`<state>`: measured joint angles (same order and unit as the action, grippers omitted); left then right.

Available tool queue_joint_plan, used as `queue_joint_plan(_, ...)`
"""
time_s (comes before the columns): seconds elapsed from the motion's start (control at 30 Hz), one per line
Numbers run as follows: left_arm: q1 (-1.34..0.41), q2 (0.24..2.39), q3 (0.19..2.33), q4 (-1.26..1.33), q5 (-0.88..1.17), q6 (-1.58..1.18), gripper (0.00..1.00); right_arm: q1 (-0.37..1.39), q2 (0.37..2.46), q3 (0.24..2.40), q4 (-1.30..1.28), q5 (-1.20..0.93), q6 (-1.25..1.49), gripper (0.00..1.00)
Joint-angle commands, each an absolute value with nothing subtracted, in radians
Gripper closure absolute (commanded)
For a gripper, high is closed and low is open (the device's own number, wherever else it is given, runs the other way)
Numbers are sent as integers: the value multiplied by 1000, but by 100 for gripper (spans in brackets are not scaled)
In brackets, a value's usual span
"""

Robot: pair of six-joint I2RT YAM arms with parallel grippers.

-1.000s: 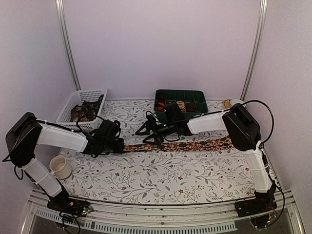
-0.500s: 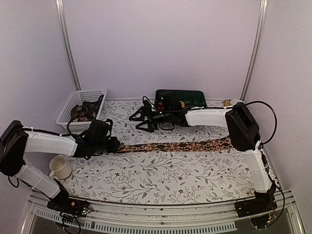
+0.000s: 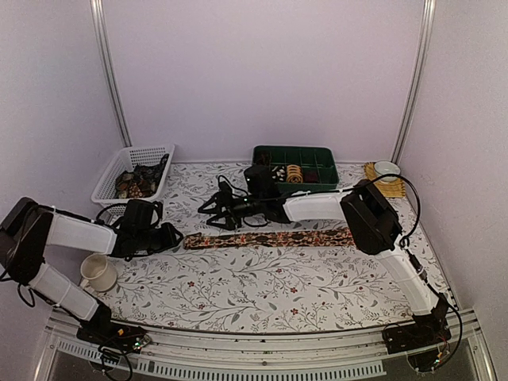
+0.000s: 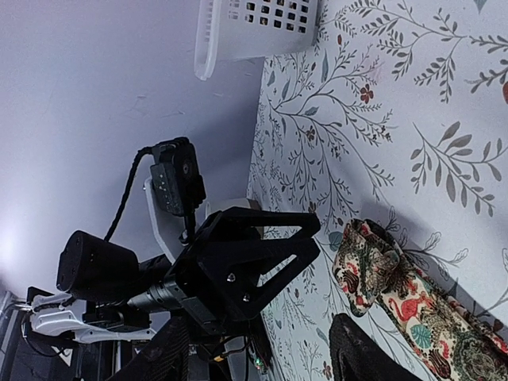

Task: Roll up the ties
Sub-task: Roll the tie at the center of the board.

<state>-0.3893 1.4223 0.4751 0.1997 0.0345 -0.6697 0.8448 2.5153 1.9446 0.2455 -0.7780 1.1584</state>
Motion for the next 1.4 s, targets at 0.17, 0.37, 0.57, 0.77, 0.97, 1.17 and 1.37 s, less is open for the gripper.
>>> queue_joint_plan(0.17,-333,1535,534,312,235,-698,64,844,2593,1940,254,-770,1185,40)
queue_joint_plan(0.37,-328,1560,560,304,228,-687,62,806,2568,1791,265,-732,1207,40)
queue_joint_plan(0.57,-330,1601,571,309,266,-685,61,774,2537,1693,239,-693,1194,40)
queue_joint_plan(0.77,-354,1639,566,334,308,-680,61,747,2506,1582,255,-679,1206,40)
queue_joint_plan(0.97,-388,1658,573,337,302,-681,60,741,2411,1435,215,-683,1175,40)
queue_joint_plan(1.17,-417,1678,585,384,324,-703,59,740,2358,1364,197,-659,1160,40)
queue_joint_plan(1.37,-456,1708,616,427,345,-717,58,749,2272,1433,146,-631,1111,37)
